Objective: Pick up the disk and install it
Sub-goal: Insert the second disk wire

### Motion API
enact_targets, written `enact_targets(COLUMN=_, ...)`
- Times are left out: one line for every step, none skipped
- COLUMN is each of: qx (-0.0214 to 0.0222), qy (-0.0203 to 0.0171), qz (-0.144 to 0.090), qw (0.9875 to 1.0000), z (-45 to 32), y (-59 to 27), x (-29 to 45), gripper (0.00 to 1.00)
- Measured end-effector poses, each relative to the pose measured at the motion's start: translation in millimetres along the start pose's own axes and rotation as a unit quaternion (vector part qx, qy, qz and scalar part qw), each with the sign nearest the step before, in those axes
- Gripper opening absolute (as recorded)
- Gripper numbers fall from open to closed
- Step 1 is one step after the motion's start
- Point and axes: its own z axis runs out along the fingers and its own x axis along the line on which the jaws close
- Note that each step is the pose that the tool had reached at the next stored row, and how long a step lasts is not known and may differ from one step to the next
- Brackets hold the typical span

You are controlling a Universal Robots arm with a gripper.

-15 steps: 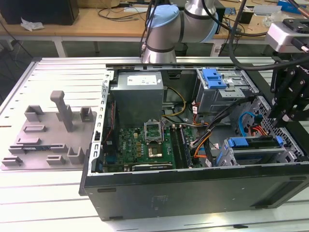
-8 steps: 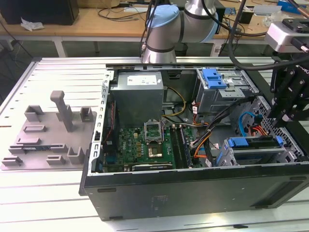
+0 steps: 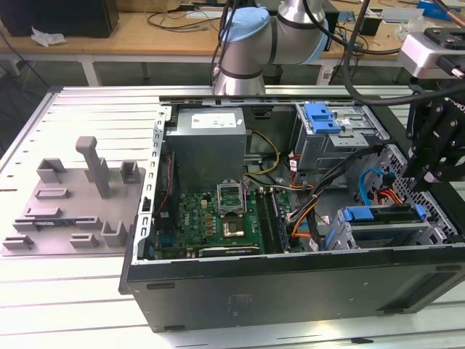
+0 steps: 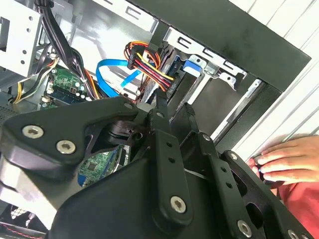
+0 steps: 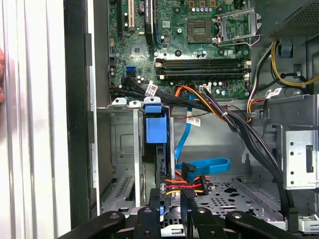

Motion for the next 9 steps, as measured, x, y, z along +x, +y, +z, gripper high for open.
enact_targets(qx=0.0000, qy=0.0000, qz=0.000, qw=1.0000, z=0.0, y=0.0, x=-0.1, gripper=0.31)
enact_targets(qx=0.0000, qy=0.0001, qz=0.000, qw=1.0000, z=0.0, y=0.1, x=-0.1, gripper=0.31)
enact_targets(qx=0.0000, qy=0.0002, qz=0.000, qw=1.0000, z=0.0, y=0.1, x=-0.1, gripper=0.31)
enact_targets(qx=0.0001, qy=0.0022, qz=0.000, qw=1.0000, z=-0.1, y=0.2, x=-3.4, gripper=0.31)
enact_targets(qx=0.0000, qy=0.0053, qz=0.000, qw=1.0000, z=0.0, y=-0.1, x=-6.3, gripper=0.31)
enact_targets(qx=-0.0001, qy=0.0092, qz=0.000, qw=1.0000, z=-0.1, y=-0.3, x=-10.1, gripper=0.31)
enact_targets(qx=-0.0002, qy=0.0136, qz=0.000, qw=0.9999, z=-0.2, y=-0.5, x=-14.0, gripper=0.31)
enact_targets(qx=-0.0002, qy=0.0173, qz=0.000, qw=0.9999, z=-0.3, y=-0.6, x=-17.3, gripper=0.31)
enact_targets(qx=-0.0003, qy=0.0220, qz=0.000, qw=0.9998, z=-0.4, y=-0.6, x=-20.6, gripper=0.31)
